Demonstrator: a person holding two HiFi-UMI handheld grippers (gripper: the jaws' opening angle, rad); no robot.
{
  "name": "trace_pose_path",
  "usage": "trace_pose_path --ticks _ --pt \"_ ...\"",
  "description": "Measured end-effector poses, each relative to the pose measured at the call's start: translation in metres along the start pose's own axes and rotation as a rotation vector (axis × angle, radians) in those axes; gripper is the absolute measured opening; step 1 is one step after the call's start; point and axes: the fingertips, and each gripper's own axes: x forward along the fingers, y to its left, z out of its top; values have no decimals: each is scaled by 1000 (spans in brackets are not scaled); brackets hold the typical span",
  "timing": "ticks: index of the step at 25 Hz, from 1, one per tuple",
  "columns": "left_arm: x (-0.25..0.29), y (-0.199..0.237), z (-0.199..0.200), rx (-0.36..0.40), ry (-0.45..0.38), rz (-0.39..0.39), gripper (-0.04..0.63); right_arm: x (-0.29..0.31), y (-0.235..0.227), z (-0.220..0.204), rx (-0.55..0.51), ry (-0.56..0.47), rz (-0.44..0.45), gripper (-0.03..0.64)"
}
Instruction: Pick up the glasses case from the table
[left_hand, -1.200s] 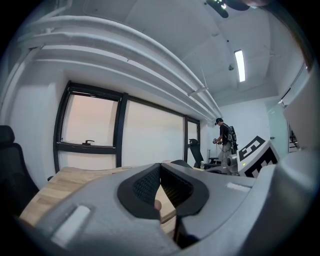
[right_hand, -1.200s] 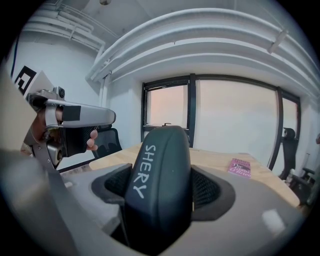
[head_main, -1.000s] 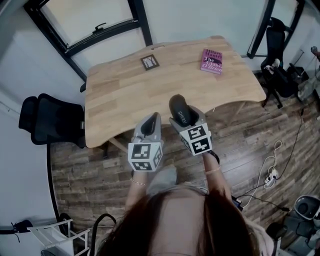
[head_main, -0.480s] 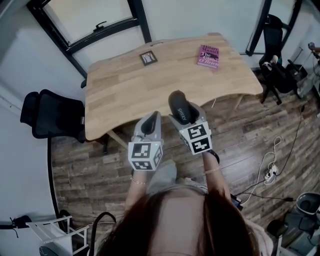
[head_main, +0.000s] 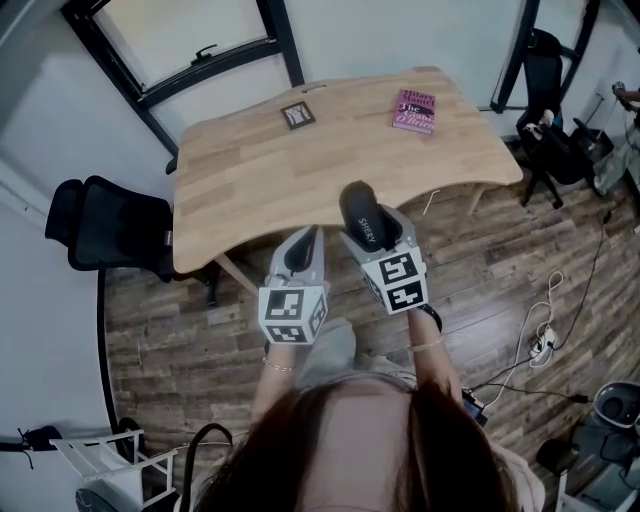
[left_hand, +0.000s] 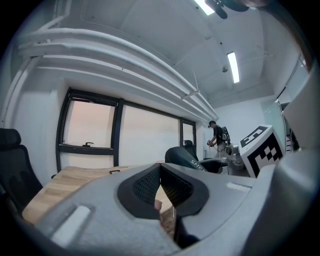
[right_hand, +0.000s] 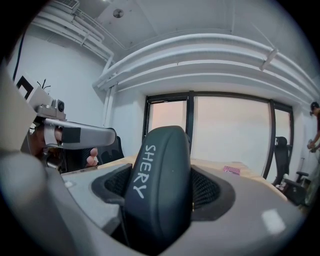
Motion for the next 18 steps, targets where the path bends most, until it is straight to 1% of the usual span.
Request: trace_pose_path --ticks 12,18 --pt "-22 -24 -2 15 -2 5 9 -34 9 2 -13 -42 3 362" --pt "-26 -28 0 17 3 6 9 -43 9 8 -9 -64 -6 362"
